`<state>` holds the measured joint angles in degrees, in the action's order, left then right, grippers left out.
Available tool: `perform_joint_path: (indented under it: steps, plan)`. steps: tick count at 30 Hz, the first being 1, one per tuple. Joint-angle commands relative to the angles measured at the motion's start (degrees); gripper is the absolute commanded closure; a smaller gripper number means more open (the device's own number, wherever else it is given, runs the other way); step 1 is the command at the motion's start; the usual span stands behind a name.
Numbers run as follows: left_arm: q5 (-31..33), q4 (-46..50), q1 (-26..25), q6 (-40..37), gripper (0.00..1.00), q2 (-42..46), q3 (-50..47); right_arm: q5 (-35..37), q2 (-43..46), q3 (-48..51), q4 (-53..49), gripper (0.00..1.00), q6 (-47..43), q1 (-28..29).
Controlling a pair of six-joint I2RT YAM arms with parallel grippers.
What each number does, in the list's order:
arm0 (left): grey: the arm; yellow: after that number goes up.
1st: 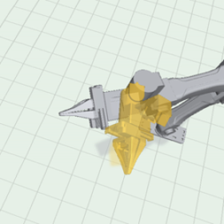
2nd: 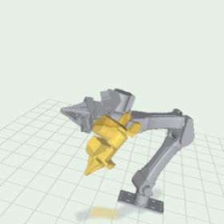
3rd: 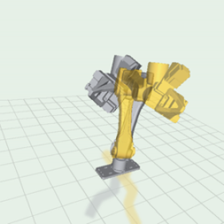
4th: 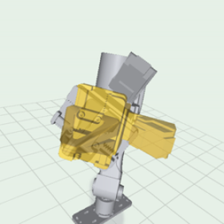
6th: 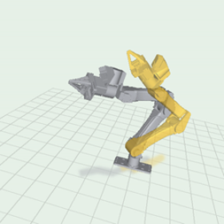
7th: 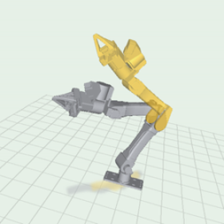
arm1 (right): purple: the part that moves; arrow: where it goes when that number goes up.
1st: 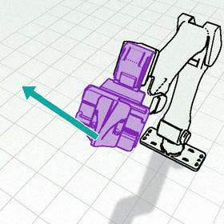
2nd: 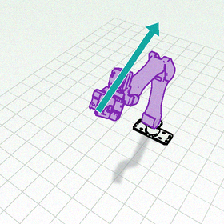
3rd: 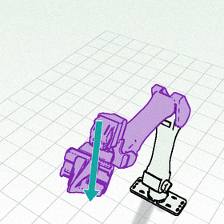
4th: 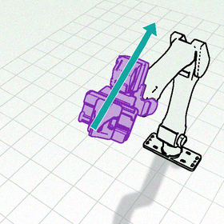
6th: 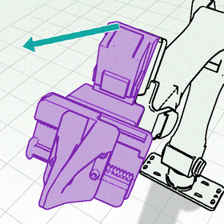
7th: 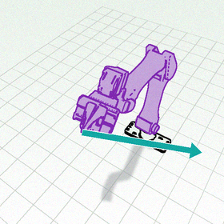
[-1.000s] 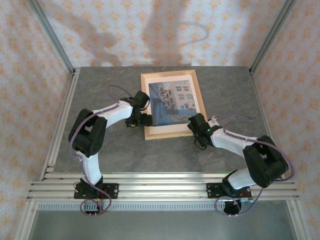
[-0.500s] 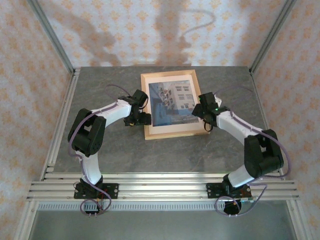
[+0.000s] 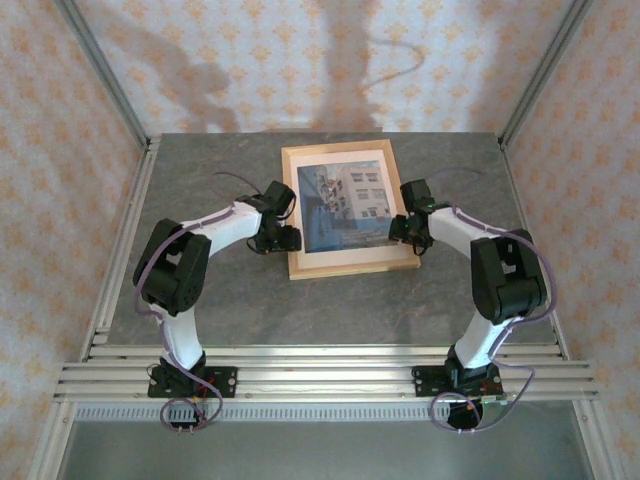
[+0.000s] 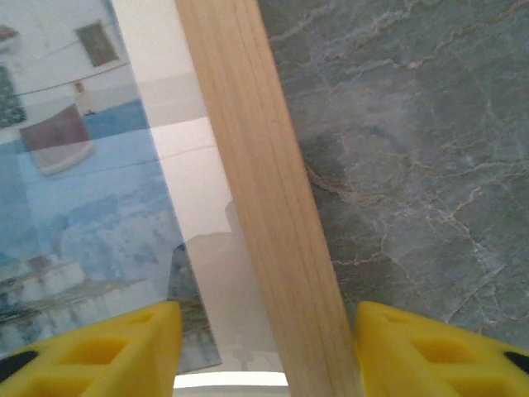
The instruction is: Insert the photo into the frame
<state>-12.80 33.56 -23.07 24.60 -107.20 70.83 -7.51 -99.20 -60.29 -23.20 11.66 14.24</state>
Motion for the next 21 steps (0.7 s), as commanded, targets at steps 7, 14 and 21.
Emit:
perform_joint_path:
  steps: [7, 14, 21]
  plan:
    - [0.9, 0.9, 1.8, 0.6, 0.39, 2.3, -3.5, -6.9, 0.9, 1.4, -0.4, 0.62, 1.3, 0.7]
    - [1.2, 0.9, 2.8, 0.2, 0.40, 3.1, -4.7, -7.9, 4.1, 4.9, 0.8, 0.64, 6.0, 4.3]
    - [2.3, 2.1, 3.6, -0.3, 0.34, 5.6, -4.3, -1.9, 7.0, 3.0, -1.3, 0.54, 4.9, 3.8]
